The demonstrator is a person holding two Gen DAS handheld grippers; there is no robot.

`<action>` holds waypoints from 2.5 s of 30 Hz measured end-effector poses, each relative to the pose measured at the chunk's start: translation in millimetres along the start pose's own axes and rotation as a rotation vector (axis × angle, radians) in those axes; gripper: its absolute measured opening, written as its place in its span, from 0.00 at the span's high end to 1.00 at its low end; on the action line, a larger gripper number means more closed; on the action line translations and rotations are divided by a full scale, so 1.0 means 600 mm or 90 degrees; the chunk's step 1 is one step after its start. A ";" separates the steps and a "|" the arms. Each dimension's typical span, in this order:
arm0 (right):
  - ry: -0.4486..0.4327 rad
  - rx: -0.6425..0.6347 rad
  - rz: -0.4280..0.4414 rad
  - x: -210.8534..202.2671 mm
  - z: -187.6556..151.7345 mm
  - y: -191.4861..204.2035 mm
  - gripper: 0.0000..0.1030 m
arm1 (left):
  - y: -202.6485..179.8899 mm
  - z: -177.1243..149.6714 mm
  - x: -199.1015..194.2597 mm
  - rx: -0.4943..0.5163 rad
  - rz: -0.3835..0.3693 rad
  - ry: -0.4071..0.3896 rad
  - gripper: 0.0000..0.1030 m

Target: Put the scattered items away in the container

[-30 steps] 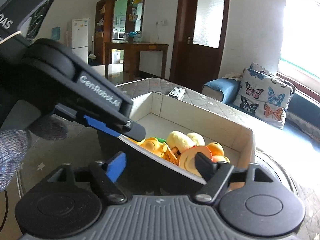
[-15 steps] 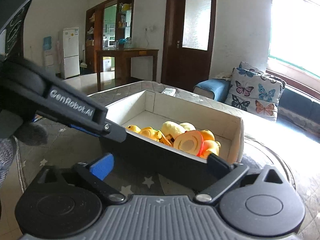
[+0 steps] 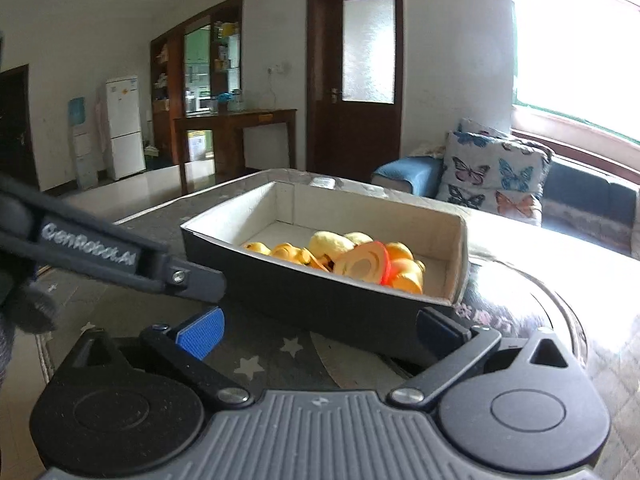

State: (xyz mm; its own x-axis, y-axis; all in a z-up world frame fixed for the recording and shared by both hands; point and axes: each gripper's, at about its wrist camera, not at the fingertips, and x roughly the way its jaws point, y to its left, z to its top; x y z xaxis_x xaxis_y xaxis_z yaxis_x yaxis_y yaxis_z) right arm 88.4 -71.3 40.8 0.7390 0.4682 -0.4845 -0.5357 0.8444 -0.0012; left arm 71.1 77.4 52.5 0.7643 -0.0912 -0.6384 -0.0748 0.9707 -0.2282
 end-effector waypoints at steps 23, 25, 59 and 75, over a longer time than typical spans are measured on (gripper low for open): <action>0.041 0.022 -0.013 -0.001 -0.043 0.027 0.00 | 0.014 -0.059 0.003 0.003 0.056 0.007 0.64; 0.042 0.021 -0.015 -0.002 -0.045 0.031 0.00 | 0.014 -0.061 0.002 0.005 0.057 0.004 0.64; 0.058 0.045 -0.043 -0.003 -0.055 0.031 0.00 | -0.002 -0.068 0.007 0.052 0.100 -0.024 0.64; 0.064 0.056 -0.051 0.015 -0.046 0.016 0.00 | -0.006 -0.052 0.020 0.073 0.104 -0.024 0.64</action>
State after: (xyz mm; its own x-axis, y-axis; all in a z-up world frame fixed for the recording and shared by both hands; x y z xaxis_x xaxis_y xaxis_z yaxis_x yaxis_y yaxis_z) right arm 78.6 -65.8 12.5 0.7312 0.3739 -0.5706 -0.4356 0.8996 0.0312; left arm 60.7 65.9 22.6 0.7715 0.0754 -0.6317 -0.1280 0.9910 -0.0381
